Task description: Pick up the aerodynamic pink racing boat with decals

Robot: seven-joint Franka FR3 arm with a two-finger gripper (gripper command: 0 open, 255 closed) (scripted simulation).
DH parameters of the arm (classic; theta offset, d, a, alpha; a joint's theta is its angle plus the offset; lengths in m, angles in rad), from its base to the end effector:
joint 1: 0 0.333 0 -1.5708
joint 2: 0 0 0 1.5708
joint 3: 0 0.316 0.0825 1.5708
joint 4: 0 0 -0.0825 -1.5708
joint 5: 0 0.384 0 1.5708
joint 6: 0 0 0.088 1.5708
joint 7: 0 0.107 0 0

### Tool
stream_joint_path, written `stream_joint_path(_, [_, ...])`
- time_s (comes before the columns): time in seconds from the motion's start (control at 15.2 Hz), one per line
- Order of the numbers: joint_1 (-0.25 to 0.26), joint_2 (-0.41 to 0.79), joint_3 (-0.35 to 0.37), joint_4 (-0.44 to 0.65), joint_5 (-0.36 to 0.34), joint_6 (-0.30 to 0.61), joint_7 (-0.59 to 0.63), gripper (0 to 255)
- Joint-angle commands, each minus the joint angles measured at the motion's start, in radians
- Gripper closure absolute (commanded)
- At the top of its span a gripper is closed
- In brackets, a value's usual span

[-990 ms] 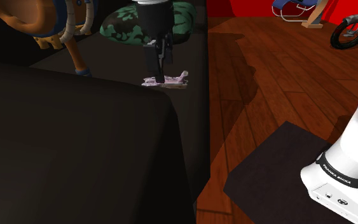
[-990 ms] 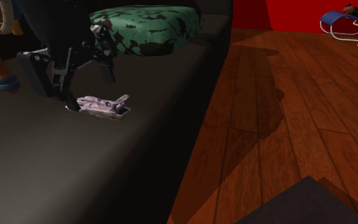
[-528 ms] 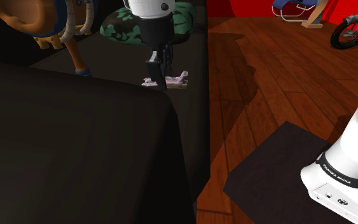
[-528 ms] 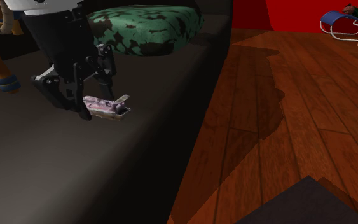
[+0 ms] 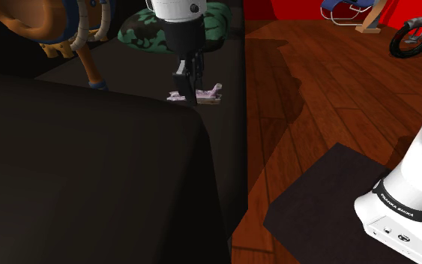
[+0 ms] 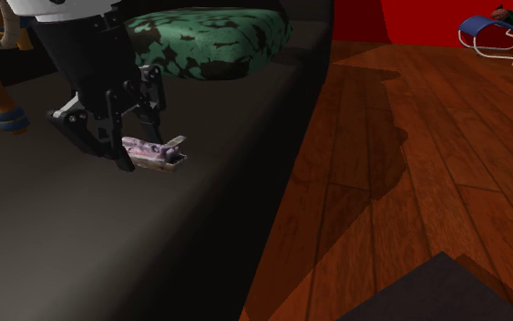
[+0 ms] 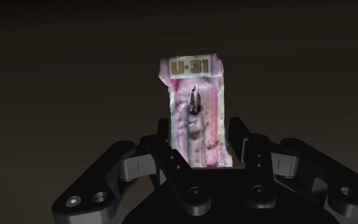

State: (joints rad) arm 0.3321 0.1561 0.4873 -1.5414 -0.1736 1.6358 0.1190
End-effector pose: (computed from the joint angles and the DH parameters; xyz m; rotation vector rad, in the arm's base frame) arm 0.4363 0.4123 0.5638 2.8426 1.0570 0.0100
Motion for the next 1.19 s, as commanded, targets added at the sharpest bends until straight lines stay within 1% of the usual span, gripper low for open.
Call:
stream_joint_path(0.0, [0.001,0.001,0.000,0.000,0.000,0.001,0.001,255])
stream_joint_path(0.53, [0.015,0.027,0.005,0.141,-0.012,-0.117,-0.003,255])
stream_joint_path(0.99, [0.037,0.071,0.010,0.294,-0.035,-0.232,-0.003,255])
stream_joint_path(1.12, [0.038,0.072,0.010,0.298,-0.036,-0.234,-0.003,255])
